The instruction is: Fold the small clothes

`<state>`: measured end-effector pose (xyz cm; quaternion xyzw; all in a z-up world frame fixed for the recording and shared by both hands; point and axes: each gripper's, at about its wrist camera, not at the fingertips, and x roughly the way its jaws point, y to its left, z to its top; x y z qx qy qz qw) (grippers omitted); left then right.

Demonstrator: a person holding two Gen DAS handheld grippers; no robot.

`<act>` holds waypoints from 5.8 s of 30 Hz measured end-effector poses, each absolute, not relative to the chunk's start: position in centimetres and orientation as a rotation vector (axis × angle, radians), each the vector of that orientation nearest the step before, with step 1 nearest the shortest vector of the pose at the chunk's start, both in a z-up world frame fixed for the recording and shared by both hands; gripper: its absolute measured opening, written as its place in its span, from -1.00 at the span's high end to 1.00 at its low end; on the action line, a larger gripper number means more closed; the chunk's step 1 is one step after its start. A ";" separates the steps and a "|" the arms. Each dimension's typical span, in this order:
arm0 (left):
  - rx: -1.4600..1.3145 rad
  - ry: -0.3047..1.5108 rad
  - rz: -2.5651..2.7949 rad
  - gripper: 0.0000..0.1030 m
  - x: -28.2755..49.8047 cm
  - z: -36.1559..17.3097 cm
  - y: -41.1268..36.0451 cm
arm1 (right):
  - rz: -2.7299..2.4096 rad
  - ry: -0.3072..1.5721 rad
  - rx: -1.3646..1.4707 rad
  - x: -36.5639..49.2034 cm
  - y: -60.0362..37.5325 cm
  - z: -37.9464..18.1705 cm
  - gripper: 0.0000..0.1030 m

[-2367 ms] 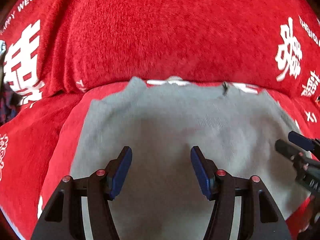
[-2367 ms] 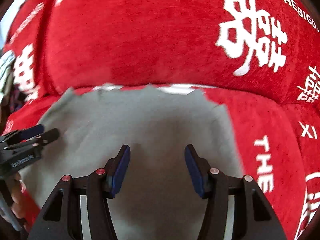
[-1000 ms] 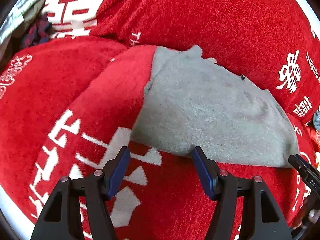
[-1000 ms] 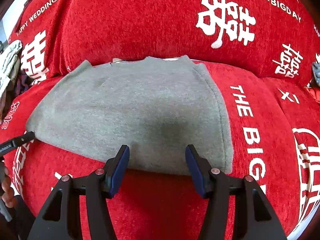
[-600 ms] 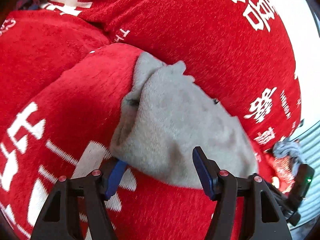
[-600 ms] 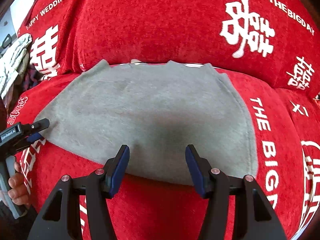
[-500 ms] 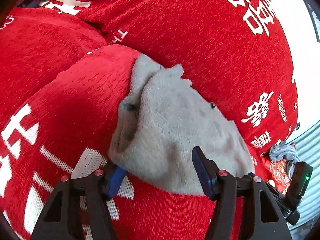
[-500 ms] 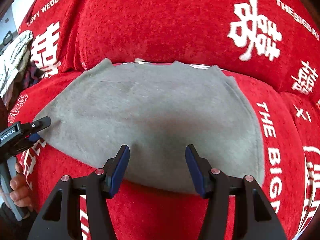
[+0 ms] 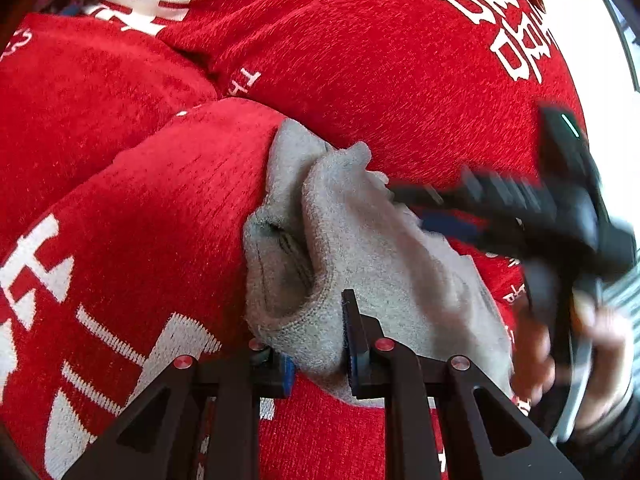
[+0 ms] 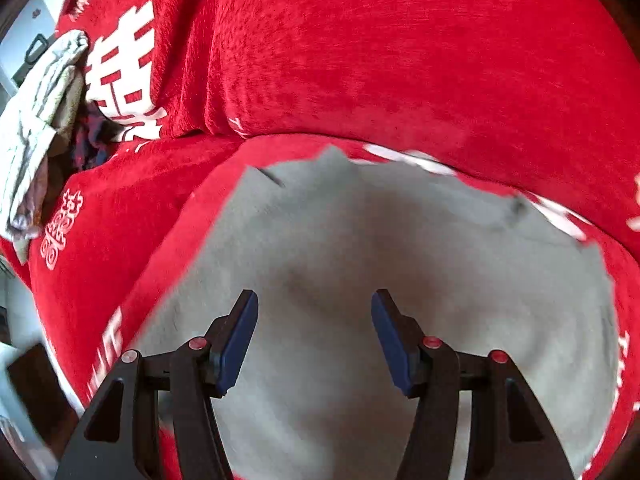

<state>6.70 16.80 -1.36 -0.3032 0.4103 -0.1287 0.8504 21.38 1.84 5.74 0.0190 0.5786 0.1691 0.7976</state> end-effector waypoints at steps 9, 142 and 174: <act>-0.555 0.870 -0.243 0.60 6.8 -0.6 16.2 | 0.322 1.399 0.086 27.0 9.4 1.3 -0.41; 0.322 0.954 -0.335 0.70 3.7 4.5 -22.6 | 0.439 1.142 0.364 20.9 -32.7 2.6 0.69; 0.016 0.940 -0.196 -0.34 2.6 6.9 -5.5 | 0.443 1.000 0.313 5.2 -27.2 7.8 0.03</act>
